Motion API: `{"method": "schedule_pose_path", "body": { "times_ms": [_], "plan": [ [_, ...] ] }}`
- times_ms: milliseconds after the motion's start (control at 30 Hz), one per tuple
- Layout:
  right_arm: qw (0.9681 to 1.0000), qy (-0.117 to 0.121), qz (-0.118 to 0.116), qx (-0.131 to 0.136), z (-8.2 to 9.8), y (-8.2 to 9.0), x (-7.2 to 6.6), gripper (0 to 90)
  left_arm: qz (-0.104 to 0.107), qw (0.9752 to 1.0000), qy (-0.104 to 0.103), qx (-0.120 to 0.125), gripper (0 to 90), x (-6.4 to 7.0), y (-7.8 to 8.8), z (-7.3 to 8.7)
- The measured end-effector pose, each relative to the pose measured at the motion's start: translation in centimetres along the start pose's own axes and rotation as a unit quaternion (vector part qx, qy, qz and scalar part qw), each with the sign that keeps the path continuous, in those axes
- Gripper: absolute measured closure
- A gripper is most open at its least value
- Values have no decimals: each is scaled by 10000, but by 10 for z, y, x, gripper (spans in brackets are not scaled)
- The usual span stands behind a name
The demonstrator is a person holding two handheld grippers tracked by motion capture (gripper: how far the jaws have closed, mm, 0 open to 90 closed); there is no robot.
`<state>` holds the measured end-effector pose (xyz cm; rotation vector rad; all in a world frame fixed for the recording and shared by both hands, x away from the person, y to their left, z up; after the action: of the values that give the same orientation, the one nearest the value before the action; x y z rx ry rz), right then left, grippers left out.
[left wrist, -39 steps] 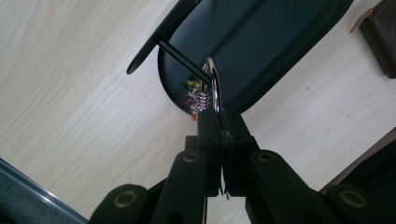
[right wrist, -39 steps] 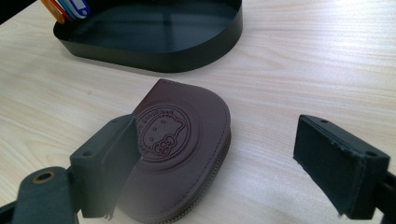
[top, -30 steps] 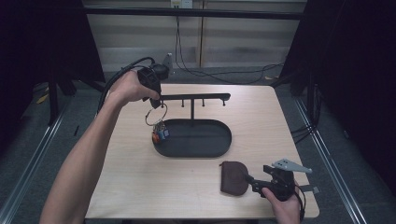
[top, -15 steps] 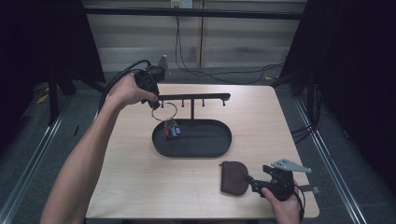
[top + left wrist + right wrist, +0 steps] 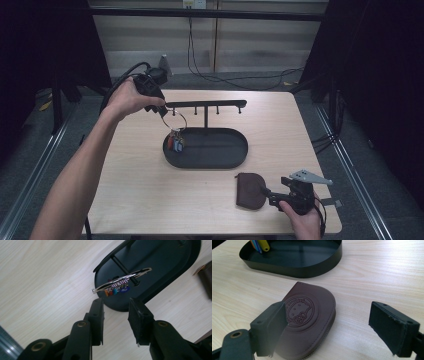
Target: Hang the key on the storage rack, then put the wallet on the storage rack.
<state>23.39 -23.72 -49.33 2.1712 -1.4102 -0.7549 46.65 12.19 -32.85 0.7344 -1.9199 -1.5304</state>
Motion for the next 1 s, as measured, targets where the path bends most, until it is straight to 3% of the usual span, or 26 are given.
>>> {"method": "schedule_pose_path", "body": {
  "times_ms": [367,533,600,733,1000],
  "plan": [
    [9999,-102,42,-20,0,-1,2,149,128,9995,-3,300,475,3,-6,26],
    [9999,-75,77,-35,0,-2,2,149,206,9982,-19,564,413,8,-8,36],
    [9999,-81,77,-43,0,-2,2,149,338,9972,-102,652,397,14,-10,43],
    [9999,-90,95,-50,0,-2,2,149,261,9975,-118,639,394,21,-11,48],
    [9999,-112,82,-63,0,-4,2,149,324,9961,-136,805,356,26,-17,55]
  ]
}}
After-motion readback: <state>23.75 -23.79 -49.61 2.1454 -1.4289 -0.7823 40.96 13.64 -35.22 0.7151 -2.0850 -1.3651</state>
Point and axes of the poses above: each handheld gripper's, and its own axes: y roughly backward along the jaws, z roughly out of its underside, x roughly to its right, the point moved 5 cm from there along -y, roughly forward along the jaws, and after that the axes turned 2 degrees about -x, right-handed, at the moved point
